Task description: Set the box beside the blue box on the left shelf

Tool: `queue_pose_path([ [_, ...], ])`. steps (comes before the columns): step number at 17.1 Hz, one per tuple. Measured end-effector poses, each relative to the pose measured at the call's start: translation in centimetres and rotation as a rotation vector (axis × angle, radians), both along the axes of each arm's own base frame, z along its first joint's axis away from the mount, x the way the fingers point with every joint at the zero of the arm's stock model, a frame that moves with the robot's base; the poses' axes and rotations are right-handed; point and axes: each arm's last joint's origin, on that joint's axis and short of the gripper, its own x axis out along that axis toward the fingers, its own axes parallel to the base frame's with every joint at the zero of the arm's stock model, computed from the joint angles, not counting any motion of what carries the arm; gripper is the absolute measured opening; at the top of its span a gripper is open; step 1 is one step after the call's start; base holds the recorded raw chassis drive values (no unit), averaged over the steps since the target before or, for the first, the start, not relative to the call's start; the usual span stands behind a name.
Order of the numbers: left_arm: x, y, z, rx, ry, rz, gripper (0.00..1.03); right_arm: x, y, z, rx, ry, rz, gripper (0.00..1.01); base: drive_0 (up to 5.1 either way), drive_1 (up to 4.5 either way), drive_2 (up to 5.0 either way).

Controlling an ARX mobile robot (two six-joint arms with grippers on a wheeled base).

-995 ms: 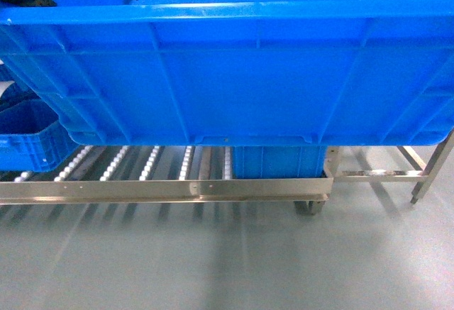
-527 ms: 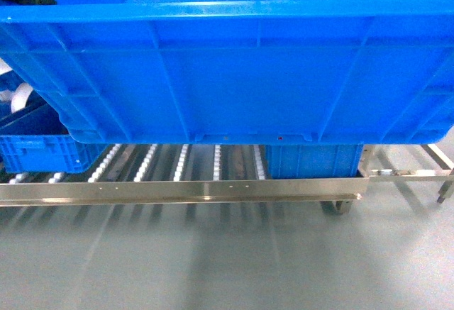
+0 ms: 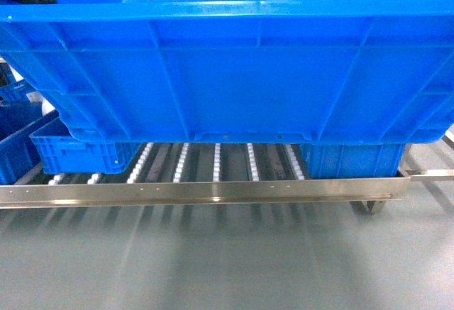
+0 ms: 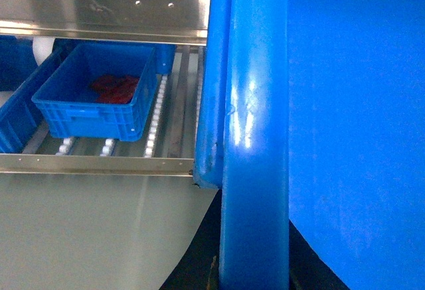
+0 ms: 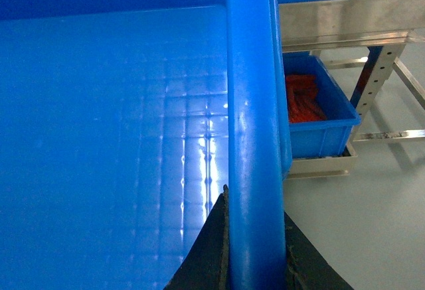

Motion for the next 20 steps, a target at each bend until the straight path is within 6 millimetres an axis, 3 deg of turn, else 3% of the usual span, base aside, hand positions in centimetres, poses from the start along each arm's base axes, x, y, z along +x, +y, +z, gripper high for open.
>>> queue_pose_path([
  [14,-0.03,0.11,-0.03,0.0,0.004,0.0,0.07,-0.01,0.04,-0.01,0.001,0.002,0.002,0.09,-4.9,2.48,2.5],
  [20,-0.03,0.11,-0.03,0.0,0.004,0.0,0.07,-0.01,0.04,-0.01,0.001,0.002,0.002,0.09,0.0,0.0,0.0],
])
